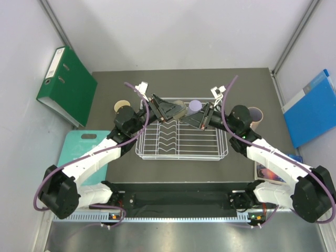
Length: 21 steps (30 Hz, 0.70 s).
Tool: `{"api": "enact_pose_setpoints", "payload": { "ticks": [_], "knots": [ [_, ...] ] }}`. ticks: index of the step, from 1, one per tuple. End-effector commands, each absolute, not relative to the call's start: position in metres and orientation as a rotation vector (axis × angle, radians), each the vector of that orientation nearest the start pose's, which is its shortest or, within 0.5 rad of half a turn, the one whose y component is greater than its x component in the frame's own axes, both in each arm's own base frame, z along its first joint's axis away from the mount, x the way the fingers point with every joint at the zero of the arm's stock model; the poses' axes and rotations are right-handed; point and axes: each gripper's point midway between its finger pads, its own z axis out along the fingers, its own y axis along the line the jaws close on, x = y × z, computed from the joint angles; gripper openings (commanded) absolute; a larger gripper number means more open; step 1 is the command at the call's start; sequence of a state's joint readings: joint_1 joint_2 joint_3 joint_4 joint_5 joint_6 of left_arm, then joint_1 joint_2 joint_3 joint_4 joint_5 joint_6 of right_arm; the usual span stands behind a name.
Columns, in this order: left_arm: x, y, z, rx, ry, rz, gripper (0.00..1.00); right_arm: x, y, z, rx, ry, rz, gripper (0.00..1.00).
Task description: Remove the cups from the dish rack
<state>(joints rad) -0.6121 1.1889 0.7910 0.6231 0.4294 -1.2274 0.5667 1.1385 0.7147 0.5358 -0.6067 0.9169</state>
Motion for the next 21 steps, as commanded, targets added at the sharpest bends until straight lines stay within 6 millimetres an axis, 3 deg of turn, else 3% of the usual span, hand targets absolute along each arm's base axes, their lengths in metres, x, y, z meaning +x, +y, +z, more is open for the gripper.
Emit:
{"api": "enact_pose_setpoints", "payload": {
  "ticks": [1,2,3,5,6,11,12,13,14,17,18,20,21],
  "knots": [
    [0.246,-0.306,0.375,-0.025,1.542,-1.783,0.59,0.229,0.295,0.335,-0.320,1.556,1.585,0.00],
    [0.246,-0.305,0.375,-0.027,1.541,-1.782,0.53,0.229,0.295,0.335,-0.320,1.555,1.585,0.00],
    [0.246,-0.305,0.374,-0.027,1.543,-1.782,0.34,0.230,0.294,0.335,-0.316,1.552,1.582,0.00],
    [0.245,-0.305,0.374,-0.022,1.543,-1.781,0.16,0.230,0.293,0.335,-0.309,1.550,1.578,0.00],
    [0.245,-0.305,0.374,-0.024,1.547,-1.781,0.00,0.230,0.293,0.336,-0.309,1.547,1.576,0.00],
    [0.248,-0.305,0.371,-0.031,1.574,-1.748,0.00,0.232,0.290,0.338,-0.318,1.544,1.537,0.00],
    [0.251,-0.306,0.361,-0.045,1.638,-1.710,0.00,0.235,0.290,0.336,-0.308,1.583,1.510,0.04],
    [0.256,-0.306,0.367,-0.014,1.638,-1.656,0.00,0.237,0.289,0.337,-0.328,1.582,1.472,0.13],
    [0.258,-0.306,0.367,-0.004,1.660,-1.623,0.00,0.238,0.288,0.339,-0.333,1.589,1.452,0.30],
    [0.267,-0.306,0.371,0.043,1.718,-1.498,0.00,0.247,0.281,0.342,-0.330,1.624,1.344,0.56],
    [0.269,-0.305,0.381,0.056,1.710,-1.474,0.00,0.250,0.279,0.345,-0.320,1.649,1.314,0.60],
    [0.278,-0.301,0.377,0.061,1.745,-1.399,0.00,0.254,0.276,0.345,-0.330,1.661,1.258,0.65],
    [0.281,-0.299,0.386,0.063,1.727,-1.387,0.00,0.256,0.274,0.346,-0.322,1.682,1.232,0.66]
  ]
}}
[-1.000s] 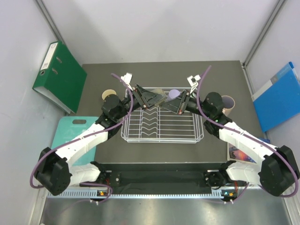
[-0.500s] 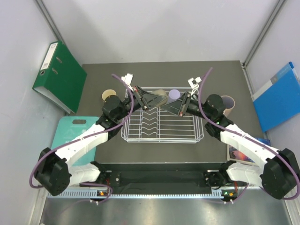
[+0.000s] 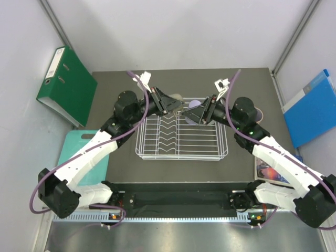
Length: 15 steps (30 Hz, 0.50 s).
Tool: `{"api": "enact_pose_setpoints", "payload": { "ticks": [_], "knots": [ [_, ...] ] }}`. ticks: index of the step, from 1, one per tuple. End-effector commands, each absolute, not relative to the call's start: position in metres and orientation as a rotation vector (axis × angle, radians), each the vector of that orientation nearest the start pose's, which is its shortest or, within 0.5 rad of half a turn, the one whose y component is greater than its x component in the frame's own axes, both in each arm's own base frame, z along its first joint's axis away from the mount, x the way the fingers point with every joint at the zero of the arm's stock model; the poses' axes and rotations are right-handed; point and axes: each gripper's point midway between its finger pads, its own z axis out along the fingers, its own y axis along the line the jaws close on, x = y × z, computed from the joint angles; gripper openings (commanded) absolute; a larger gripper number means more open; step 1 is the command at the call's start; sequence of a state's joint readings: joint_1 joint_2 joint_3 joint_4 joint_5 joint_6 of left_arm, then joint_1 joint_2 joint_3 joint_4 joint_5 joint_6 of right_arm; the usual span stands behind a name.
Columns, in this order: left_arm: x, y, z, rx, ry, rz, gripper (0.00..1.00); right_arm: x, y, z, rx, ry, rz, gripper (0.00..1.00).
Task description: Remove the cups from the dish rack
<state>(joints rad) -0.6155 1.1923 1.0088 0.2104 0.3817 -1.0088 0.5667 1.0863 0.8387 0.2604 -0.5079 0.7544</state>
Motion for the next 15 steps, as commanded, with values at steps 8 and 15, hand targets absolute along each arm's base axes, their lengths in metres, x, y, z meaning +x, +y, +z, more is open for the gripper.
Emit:
{"api": "enact_pose_setpoints", "payload": {
  "ticks": [8,15],
  "knots": [
    [0.349,-0.244,0.353,-0.069,2.004,-0.841,0.00,0.279,0.243,0.327,-0.222,1.825,0.944,0.65],
    [0.426,-0.131,0.302,-0.305,2.213,-0.149,0.00,0.283,0.215,0.316,-0.178,1.892,0.751,0.62]
  ]
}}
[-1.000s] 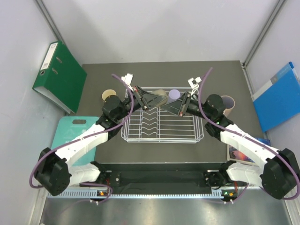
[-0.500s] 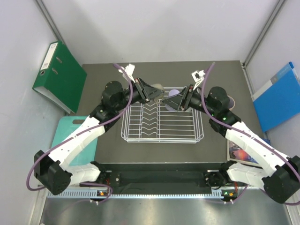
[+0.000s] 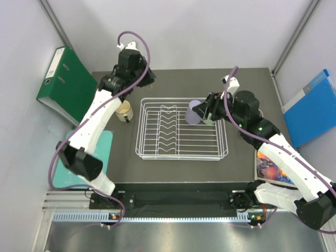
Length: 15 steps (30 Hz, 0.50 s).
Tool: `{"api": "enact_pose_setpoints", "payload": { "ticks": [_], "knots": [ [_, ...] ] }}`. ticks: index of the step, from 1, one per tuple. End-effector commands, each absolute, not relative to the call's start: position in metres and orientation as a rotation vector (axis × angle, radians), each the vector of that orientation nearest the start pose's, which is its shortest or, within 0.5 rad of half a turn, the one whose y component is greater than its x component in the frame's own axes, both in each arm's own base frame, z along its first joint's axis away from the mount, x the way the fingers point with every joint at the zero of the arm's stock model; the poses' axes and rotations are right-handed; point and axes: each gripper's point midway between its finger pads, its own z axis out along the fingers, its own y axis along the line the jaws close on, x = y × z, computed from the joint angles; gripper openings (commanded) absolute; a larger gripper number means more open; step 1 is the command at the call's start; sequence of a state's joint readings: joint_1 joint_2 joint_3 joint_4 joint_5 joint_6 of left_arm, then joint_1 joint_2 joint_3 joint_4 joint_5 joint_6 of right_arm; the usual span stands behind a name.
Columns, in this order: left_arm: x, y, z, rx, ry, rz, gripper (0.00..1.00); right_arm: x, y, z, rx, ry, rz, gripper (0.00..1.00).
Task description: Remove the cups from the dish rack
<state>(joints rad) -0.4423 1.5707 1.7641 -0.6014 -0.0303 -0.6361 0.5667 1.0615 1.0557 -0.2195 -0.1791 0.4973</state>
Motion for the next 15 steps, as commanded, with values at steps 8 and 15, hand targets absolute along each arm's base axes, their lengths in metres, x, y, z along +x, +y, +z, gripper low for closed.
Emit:
{"api": "enact_pose_setpoints", "payload": {
  "ticks": [8,15],
  "knots": [
    [0.471,-0.038,0.239,-0.522,2.292,0.083,0.00,0.272,0.206,0.307,-0.197,1.912,0.725,0.61],
    [0.483,0.027,0.212,-0.697,2.280,0.157,0.00,0.269,0.203,0.298,-0.210,1.931,0.710,0.61]
  ]
}}
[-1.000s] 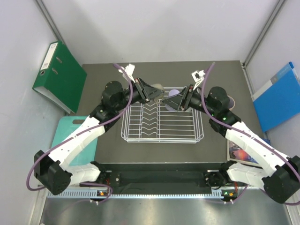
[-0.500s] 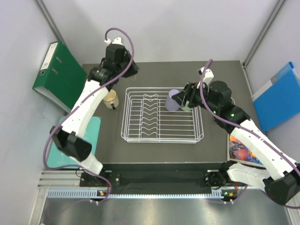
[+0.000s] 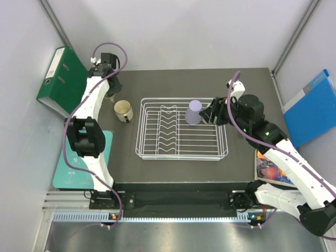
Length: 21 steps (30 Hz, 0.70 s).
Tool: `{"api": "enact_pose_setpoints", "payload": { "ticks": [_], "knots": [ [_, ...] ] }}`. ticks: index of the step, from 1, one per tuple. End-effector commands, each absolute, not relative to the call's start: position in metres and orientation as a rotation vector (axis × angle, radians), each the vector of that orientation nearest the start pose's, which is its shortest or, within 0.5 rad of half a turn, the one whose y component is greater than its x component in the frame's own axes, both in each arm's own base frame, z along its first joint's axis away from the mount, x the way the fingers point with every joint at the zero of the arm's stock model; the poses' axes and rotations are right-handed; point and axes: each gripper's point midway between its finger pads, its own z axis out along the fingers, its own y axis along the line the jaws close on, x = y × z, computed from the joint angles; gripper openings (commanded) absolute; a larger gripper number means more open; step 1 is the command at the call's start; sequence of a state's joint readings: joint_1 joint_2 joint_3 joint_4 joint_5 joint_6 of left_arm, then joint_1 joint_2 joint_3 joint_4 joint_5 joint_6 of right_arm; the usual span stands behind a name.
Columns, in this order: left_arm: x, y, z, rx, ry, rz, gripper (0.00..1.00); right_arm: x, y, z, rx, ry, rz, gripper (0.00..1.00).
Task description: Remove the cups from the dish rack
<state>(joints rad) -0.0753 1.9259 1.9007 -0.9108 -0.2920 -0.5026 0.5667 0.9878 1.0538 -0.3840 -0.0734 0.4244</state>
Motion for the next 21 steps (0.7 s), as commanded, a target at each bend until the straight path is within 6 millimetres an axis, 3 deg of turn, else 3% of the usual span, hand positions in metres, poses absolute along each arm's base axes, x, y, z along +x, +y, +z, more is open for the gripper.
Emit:
{"api": "enact_pose_setpoints", "payload": {
  "ticks": [1,2,3,6,11,21],
  "knots": [
    [0.483,0.033,0.209,-0.709,2.286,0.160,0.00,0.269,0.203,0.297,-0.211,1.932,0.709,0.60],
    [0.484,0.031,0.198,-0.705,2.317,0.155,0.00,0.269,0.203,0.297,-0.213,1.933,0.707,0.61],
    [0.483,0.049,0.192,-0.751,2.320,0.173,0.00,0.271,0.204,0.295,-0.217,1.939,0.703,0.60],
    [0.482,0.061,0.164,-0.806,2.367,0.162,0.00,0.274,0.206,0.293,-0.227,1.943,0.694,0.60],
    [0.482,0.071,0.121,-0.851,2.448,0.166,0.00,0.277,0.207,0.292,-0.234,1.946,0.684,0.60],
    [0.471,0.055,0.051,-0.900,2.621,0.088,0.00,0.280,0.201,0.287,-0.212,1.965,0.643,0.60]
  ]
}}
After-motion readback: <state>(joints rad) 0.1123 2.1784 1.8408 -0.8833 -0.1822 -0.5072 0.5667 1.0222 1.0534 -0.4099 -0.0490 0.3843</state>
